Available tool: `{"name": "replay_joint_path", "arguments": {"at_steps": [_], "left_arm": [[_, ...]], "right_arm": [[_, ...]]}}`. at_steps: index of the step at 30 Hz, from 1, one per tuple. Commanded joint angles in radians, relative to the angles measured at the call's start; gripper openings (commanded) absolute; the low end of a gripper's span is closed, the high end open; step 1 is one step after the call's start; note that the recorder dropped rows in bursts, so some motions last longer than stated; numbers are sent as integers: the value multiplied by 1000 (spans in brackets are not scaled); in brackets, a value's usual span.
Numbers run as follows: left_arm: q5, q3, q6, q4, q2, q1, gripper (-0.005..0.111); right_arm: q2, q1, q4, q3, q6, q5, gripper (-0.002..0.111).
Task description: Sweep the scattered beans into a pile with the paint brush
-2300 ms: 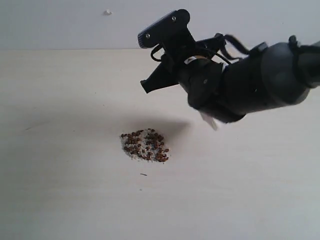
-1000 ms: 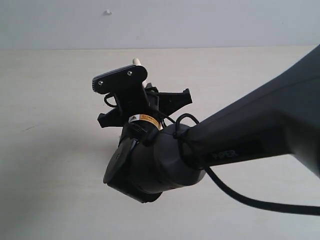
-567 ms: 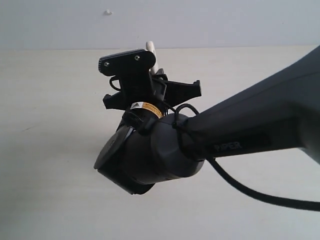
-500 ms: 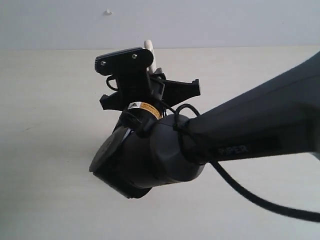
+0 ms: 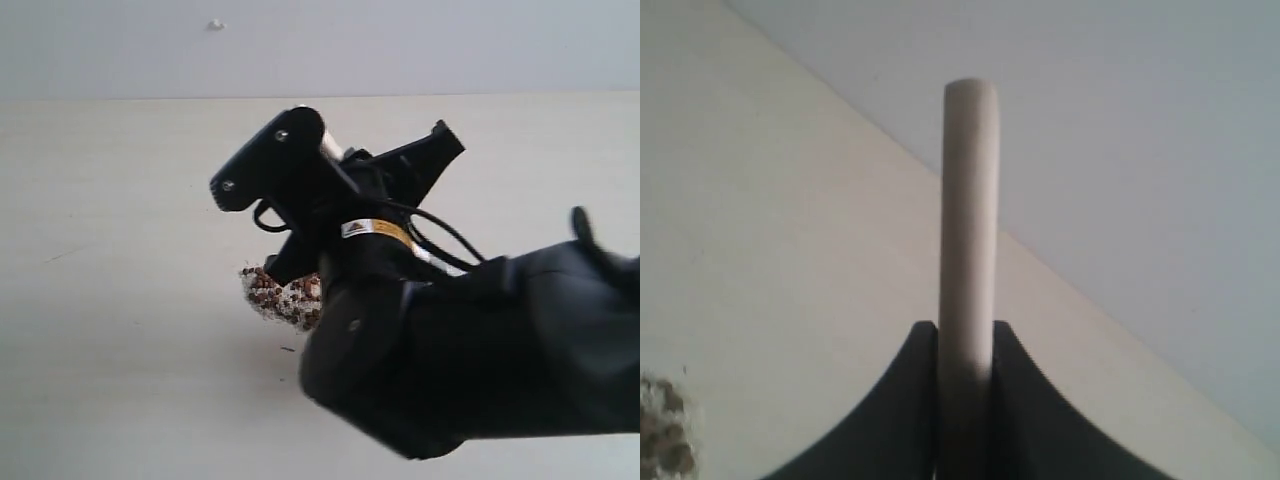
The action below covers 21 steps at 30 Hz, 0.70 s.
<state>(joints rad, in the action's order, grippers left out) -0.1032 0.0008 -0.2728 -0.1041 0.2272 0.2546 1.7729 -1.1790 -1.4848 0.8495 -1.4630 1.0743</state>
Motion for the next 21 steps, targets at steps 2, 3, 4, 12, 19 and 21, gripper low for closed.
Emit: {"name": "replay_joint_path", "arguments": {"at_steps": [2, 3, 4, 12, 19, 21], "left_arm": [[3, -1, -7, 3, -6, 6, 0], [3, -1, -7, 3, -6, 6, 0], [3, -1, -7, 3, -6, 6, 0], [3, -1, -7, 3, -6, 6, 0], [3, -1, -7, 3, -6, 6, 0], [3, -1, -7, 3, -6, 6, 0]], "right_arm": [[-116, 157, -8, -104, -59, -213, 0], [-128, 199, -6, -113, -57, -254, 0], [-140, 248, -7, -115, -57, -305, 0], [-165, 437, 80, -92, 27, -628, 0], [-137, 437, 614, -78, 568, -448, 0], [-108, 435, 730, -78, 674, -398, 0]]}}
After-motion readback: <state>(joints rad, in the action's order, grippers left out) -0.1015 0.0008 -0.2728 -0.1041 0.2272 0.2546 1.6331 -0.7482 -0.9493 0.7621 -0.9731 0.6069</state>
